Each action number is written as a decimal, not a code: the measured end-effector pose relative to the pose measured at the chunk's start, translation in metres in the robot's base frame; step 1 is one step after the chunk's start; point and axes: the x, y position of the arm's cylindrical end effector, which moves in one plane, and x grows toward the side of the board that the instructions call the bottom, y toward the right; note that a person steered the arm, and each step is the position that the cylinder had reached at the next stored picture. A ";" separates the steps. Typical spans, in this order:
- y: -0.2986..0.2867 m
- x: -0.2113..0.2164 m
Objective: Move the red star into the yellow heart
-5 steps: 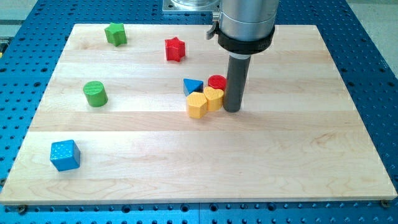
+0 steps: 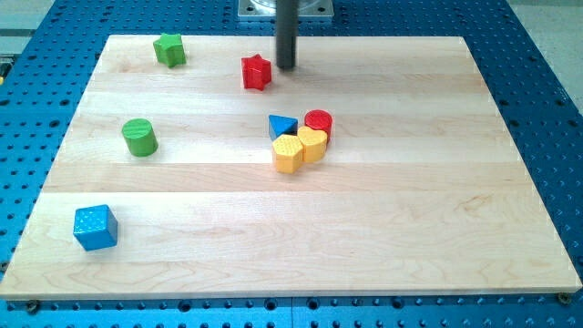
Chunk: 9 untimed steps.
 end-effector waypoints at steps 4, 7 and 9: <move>0.040 0.051; 0.161 0.029; 0.191 0.102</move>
